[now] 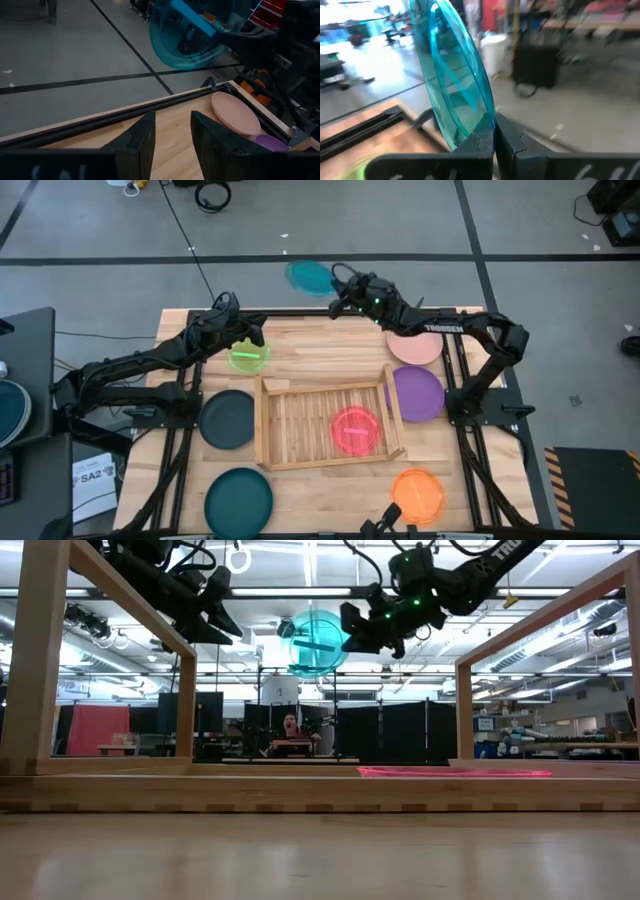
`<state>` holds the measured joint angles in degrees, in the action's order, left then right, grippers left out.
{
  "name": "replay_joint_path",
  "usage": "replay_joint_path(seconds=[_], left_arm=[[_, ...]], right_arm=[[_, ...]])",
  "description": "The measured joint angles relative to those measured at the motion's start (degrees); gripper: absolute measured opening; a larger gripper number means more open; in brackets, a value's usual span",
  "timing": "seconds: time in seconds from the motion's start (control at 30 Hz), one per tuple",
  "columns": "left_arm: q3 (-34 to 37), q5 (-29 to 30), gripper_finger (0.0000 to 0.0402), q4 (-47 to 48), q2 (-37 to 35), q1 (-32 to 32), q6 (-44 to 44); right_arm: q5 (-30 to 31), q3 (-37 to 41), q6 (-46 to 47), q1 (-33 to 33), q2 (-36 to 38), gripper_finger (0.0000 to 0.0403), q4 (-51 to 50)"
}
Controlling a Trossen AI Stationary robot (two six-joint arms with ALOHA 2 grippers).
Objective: Place and stack plates onto a shelf
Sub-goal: Stack the blue plate on top of the red plate on the shelf
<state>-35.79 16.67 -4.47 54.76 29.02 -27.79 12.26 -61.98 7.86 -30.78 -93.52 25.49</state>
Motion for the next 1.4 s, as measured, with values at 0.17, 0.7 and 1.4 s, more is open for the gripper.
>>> replay_joint_path(seconds=[0.17, 0.7, 1.4], left_arm=[[0.00, 0.01, 0.0130, 0.11, -0.02, 0.00, 0.00], [0.00, 0.00, 0.0130, 0.11, -0.02, 0.00, -0.02], [0.00, 0.02, 0.0130, 0.13, -0.02, 0.02, 0.00]], right_arm=[[-20.34, 0.00, 9.62, -2.68, 2.88, 0.0005, -8.74], [-46.98, 0.00, 8.61, 4.88, 21.14, 0.0005, -59.03], [-40.14, -24.22, -2.44, 25.73, 0.95, 0.0007, -92.17]])
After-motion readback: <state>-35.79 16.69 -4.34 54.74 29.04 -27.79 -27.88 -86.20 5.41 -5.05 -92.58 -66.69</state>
